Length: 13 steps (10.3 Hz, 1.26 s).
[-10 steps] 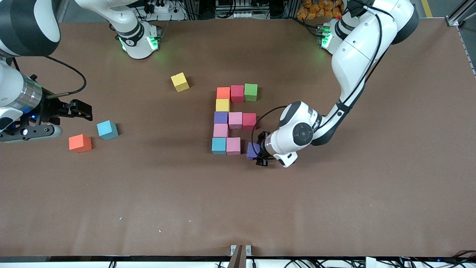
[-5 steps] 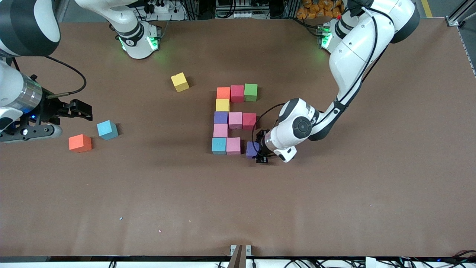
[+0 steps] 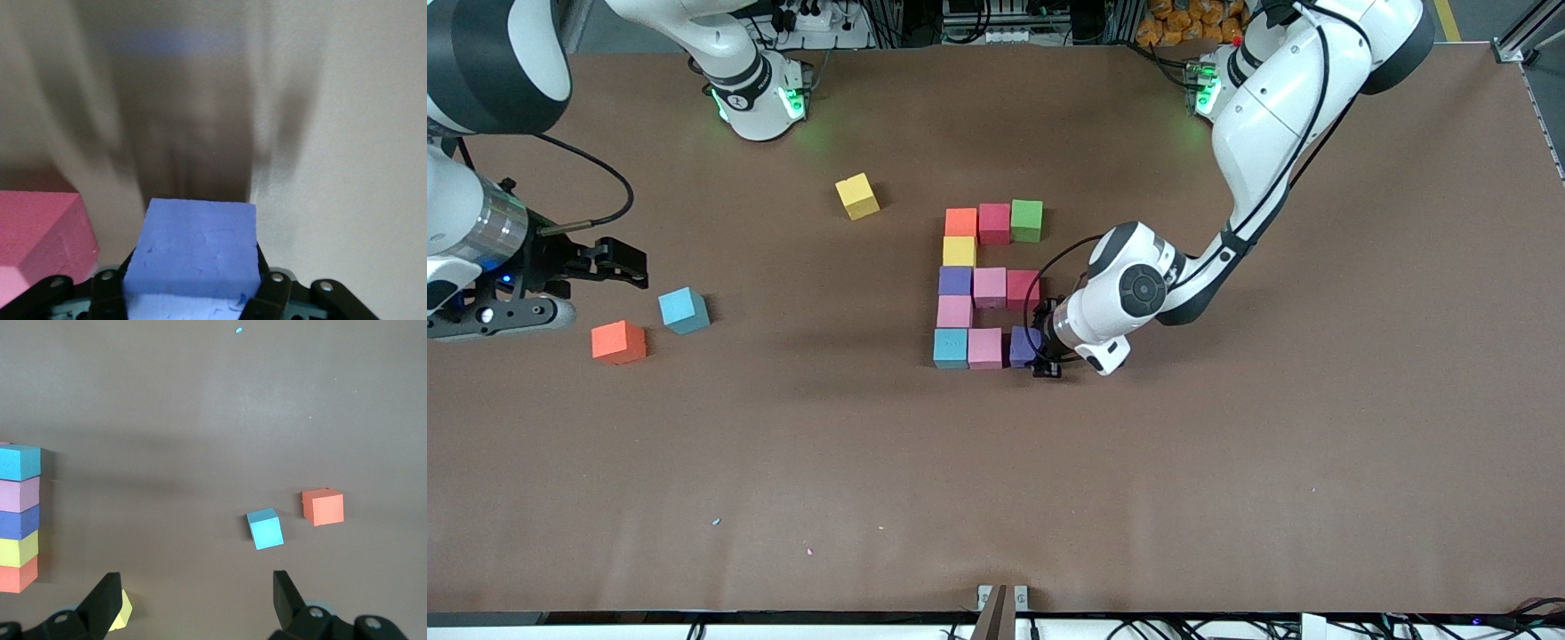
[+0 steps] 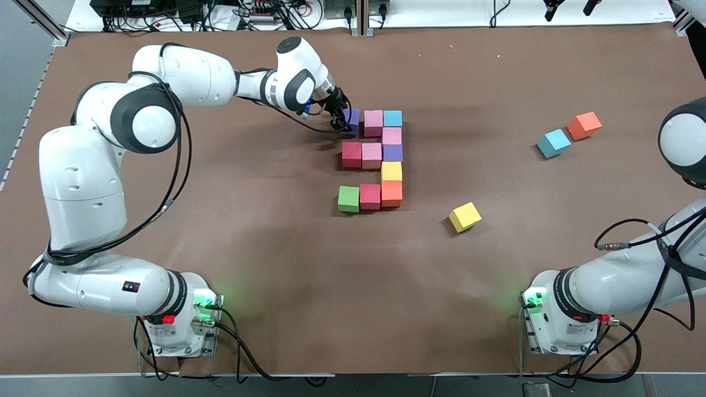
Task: Arrange 11 blocks into digit 3
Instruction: 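Lower the purple cube beside the pink cube with the left gripper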
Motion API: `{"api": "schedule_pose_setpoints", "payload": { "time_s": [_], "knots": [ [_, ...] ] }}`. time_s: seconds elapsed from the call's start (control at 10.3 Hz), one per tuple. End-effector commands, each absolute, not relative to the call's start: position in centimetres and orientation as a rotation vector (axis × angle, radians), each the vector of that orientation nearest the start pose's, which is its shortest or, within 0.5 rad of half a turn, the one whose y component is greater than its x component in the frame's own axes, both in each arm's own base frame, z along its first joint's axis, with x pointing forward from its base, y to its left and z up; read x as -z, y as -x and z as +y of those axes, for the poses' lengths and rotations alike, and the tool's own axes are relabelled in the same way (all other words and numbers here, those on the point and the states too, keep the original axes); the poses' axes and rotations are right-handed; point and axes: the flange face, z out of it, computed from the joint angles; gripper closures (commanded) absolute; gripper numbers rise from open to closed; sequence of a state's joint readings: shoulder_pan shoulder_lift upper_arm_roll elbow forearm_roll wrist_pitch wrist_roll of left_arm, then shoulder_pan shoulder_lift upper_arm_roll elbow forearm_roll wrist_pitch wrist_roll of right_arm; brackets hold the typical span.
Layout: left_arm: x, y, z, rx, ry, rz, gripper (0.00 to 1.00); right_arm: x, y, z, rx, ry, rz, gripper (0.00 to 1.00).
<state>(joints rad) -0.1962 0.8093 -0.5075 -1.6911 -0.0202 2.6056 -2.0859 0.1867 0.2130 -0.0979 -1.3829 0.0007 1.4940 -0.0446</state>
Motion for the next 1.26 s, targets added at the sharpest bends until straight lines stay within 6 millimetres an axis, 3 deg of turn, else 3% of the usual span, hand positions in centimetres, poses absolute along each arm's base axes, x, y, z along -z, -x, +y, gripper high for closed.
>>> {"api": "schedule_pose_setpoints", "payload": {
  "time_s": [0.0,0.29,1.17],
  "knots": [
    [-19.30,-54.52,-40.63,0.447,-1.966,2.026,0.97,-58.59,-60.03,5.69,-0.151,3.137,-0.197,0.00],
    [-18.81,-53.92,-40.54,0.438,-1.859,2.056,0.97,-58.59,-60.03,5.71,-0.151,3.136,-0.197,0.00],
    [-18.76,-53.92,-41.25,0.448,-1.852,2.048,0.94,-58.58,-60.01,5.71,-0.153,3.136,-0.197,0.00]
  ]
}}
